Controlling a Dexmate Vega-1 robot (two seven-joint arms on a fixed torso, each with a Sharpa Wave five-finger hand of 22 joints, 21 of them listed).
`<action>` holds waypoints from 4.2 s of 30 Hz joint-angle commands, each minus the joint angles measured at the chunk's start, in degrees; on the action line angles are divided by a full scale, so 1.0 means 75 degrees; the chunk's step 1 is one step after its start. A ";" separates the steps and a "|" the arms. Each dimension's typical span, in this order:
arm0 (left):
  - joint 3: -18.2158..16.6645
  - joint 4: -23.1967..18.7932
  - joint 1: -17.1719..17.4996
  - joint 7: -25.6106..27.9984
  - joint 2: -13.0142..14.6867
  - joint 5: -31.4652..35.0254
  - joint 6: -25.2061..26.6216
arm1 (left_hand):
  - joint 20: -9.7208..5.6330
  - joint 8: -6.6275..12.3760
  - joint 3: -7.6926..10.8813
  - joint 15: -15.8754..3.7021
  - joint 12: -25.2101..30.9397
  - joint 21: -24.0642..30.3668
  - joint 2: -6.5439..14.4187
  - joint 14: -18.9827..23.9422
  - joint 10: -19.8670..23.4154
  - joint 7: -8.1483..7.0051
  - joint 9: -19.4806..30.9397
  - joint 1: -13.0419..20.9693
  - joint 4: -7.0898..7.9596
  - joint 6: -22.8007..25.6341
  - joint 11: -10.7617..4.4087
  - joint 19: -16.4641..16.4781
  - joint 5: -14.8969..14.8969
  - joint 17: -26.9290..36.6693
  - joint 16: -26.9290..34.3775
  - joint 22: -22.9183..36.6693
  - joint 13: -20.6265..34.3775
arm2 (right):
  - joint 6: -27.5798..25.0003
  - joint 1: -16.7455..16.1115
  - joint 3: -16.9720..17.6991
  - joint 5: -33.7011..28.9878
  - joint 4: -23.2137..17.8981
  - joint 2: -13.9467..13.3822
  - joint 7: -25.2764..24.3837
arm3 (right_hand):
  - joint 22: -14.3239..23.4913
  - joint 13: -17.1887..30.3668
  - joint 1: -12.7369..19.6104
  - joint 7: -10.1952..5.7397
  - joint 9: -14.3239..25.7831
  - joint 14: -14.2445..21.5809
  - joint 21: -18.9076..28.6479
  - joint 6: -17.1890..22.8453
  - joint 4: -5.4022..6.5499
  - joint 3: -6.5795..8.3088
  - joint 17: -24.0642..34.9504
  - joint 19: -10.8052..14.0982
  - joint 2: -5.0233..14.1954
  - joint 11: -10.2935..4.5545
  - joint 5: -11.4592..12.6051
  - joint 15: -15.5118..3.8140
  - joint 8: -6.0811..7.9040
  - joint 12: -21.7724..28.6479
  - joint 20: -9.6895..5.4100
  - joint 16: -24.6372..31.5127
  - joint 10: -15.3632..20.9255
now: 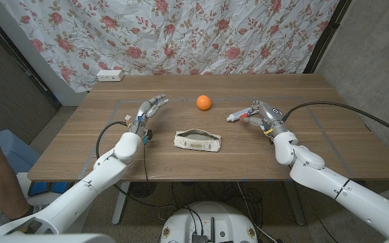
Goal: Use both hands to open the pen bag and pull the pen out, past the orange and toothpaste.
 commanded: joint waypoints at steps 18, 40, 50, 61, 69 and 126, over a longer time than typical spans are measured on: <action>-0.0073 0.0542 -0.0122 0.0049 -0.0325 -0.0701 -0.0466 | -0.0021 0.0067 0.0058 0.0024 0.0037 -0.0043 0.0171 -0.0078 -0.0044 -0.0035 0.0024 -0.0148 0.0065 -0.0073 0.0056 -0.0101 0.0049 0.0026 0.0017 0.0026 0.0030 | -0.0407 0.0166 -0.0357 0.0310 0.0410 0.0008 -0.0055 | 0.0028 0.0027 0.0044 -0.0077 -0.0001 0.0035 0.0023 -0.0679 -0.0015 -0.0063 0.0063 0.0068 0.0058 0.0004 -0.0015 -0.0084 -0.0234 -0.0013 0.0011 0.0042 -0.0005; 0.0061 0.1108 -0.0495 -0.0006 -0.0509 -0.0715 -0.0597 | -0.0030 0.0099 0.0087 0.0022 0.0053 -0.0035 0.0205 -0.0085 -0.0056 -0.0022 0.0019 -0.0204 0.0032 -0.0046 0.0078 -0.0127 0.0052 0.0013 0.0023 0.0025 0.0028 | -0.0670 0.0403 -0.0289 0.0875 0.0111 -0.0295 0.0640 | 0.0038 0.0063 -0.1027 0.0093 -0.0331 -0.0686 -0.0058 -0.2829 0.0249 -0.0642 0.0139 -0.0544 -0.0426 0.0227 0.0359 0.0429 -0.1202 -0.0147 0.0338 -0.0279 -0.1224; 0.0049 0.1183 -0.0454 0.0001 -0.0506 -0.0766 -0.0681 | -0.0028 0.0103 0.0097 0.0019 0.0057 -0.0034 0.0212 -0.0091 -0.0063 -0.0025 0.0017 -0.0227 0.0016 -0.0049 0.0073 -0.0142 0.0052 0.0010 0.0023 0.0024 0.0027 | -0.0045 0.0357 -0.0059 0.1439 0.0131 -0.0547 0.0850 | 0.0040 0.0070 -0.2008 0.0385 -0.0448 -0.1167 -0.0082 -0.4025 0.0528 -0.1210 0.0160 -0.1102 -0.0611 0.0462 0.0772 0.0694 -0.1834 -0.0126 0.0502 -0.0442 -0.1855; 0.0012 0.1372 -0.0466 -0.0134 -0.0608 -0.0922 -0.1038 | -0.0057 0.0098 0.0113 0.0023 0.0048 -0.0026 0.0199 -0.0162 -0.0124 -0.0047 0.0013 -0.0255 -0.0037 -0.0091 0.0047 -0.0141 0.0045 0.0001 0.0003 0.0024 0.0025 | 0.1778 0.0163 0.0603 0.2704 0.0931 -0.0152 0.0299 | 0.0037 0.0054 -0.3060 0.0494 -0.0549 -0.1580 -0.0041 -0.5057 0.0941 -0.1756 0.0184 -0.1342 -0.0532 0.0569 0.0910 0.0883 -0.2473 -0.0080 0.0513 -0.0515 -0.2218; 0.0025 0.1592 -0.0516 -0.0200 -0.0791 -0.1040 -0.1257 | -0.0087 0.0077 0.0121 0.0025 0.0039 -0.0045 0.0196 -0.0218 -0.0175 -0.0059 0.0011 -0.0284 -0.0058 -0.0168 -0.0015 -0.0212 0.0044 -0.0001 -0.0006 0.0023 0.0022 | 0.2375 0.0237 0.0753 0.3166 0.1281 0.0025 0.0292 | 0.0028 0.0022 -0.3304 0.0505 -0.0607 -0.1591 -0.0024 -0.5455 0.1042 -0.1882 0.0160 -0.1326 -0.0490 0.0544 0.0936 0.0799 -0.2685 -0.0040 0.0458 -0.0498 -0.2147; -0.0092 0.2200 -0.0945 -0.0967 -0.1276 -0.1940 -0.1631 | -0.0183 0.0006 0.0248 -0.0044 -0.0020 -0.0069 0.0602 -0.0696 -0.0662 0.0294 -0.0019 -0.1084 0.0319 -0.1366 -0.0085 -0.0513 0.0082 0.0046 -0.0007 0.0020 -0.0001 | 0.6199 0.0805 0.1638 0.6883 0.4159 0.1751 0.1714 | 0.0013 -0.0102 -0.4115 0.0623 -0.0731 -0.1206 -0.0045 -0.5523 0.1526 -0.2034 -0.0014 -0.1336 0.0145 0.0351 0.0909 0.0536 -0.2705 0.0075 0.0300 -0.0369 -0.1334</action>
